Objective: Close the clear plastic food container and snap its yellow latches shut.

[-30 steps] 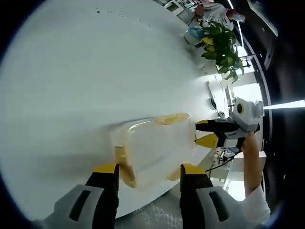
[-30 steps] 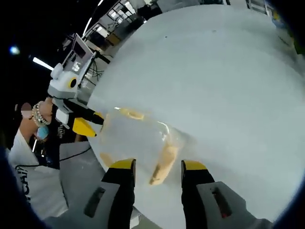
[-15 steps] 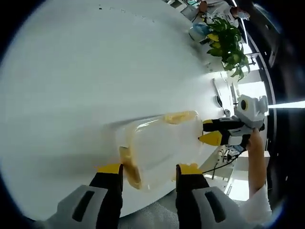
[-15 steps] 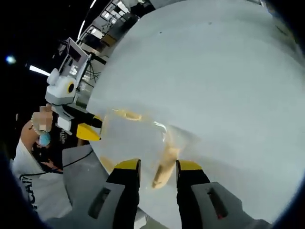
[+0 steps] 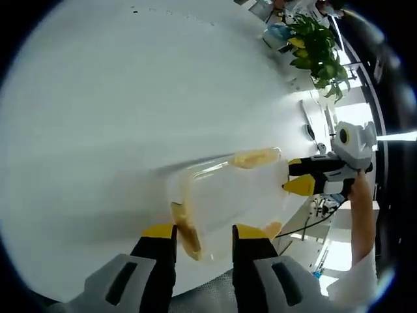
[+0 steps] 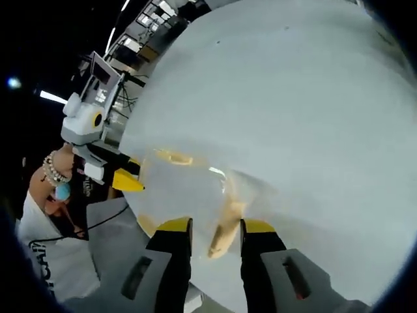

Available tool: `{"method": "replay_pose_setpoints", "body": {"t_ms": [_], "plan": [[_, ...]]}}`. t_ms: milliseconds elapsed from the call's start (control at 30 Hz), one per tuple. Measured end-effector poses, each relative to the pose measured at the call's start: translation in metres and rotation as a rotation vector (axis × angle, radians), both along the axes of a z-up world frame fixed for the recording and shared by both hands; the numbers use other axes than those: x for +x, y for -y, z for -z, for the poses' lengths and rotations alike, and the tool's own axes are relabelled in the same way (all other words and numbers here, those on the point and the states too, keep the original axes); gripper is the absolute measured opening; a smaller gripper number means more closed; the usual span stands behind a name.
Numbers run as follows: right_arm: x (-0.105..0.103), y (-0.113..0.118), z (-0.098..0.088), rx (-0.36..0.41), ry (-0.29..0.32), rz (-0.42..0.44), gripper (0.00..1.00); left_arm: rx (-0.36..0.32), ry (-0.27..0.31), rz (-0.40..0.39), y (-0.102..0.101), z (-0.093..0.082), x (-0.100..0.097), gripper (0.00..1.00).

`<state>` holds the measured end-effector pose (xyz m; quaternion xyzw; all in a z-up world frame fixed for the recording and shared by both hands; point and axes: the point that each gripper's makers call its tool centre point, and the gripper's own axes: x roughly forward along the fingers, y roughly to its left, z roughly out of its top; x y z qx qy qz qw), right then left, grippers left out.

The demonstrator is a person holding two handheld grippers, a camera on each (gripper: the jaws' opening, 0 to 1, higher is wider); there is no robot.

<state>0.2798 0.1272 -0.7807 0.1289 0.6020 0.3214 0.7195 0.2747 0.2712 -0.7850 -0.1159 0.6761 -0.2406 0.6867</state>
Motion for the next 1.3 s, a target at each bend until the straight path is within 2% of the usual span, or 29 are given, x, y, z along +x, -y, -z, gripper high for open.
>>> {"method": "replay_pose_setpoints", "body": {"t_ms": [100,333,733,767,900,967,1033,1300], "plan": [[0.000,0.000,0.000,0.014,-0.015,0.023,0.25,0.015,0.004,0.009,0.000,0.000,0.001,0.28],[-0.002,0.000,-0.002,0.012,-0.012,0.013,0.25,0.034,0.012,0.020,0.001,0.000,-0.001,0.29],[-0.004,0.000,-0.002,0.012,-0.020,0.017,0.23,0.037,0.014,0.030,0.003,0.000,-0.003,0.28],[-0.004,-0.001,-0.001,0.012,-0.020,0.018,0.23,0.011,0.013,0.041,0.006,-0.001,-0.004,0.27],[-0.004,-0.001,-0.002,0.015,-0.023,0.018,0.23,0.034,0.017,0.043,0.008,0.005,0.000,0.27],[-0.004,-0.001,-0.002,0.012,-0.023,0.012,0.23,0.033,0.017,0.044,-0.001,0.004,0.007,0.27],[-0.004,-0.001,-0.001,0.011,-0.025,0.012,0.23,0.031,0.015,0.046,0.002,0.002,-0.001,0.27],[-0.005,0.001,0.001,0.044,-0.050,0.046,0.22,0.029,0.012,0.044,0.004,0.002,-0.001,0.27]]}}
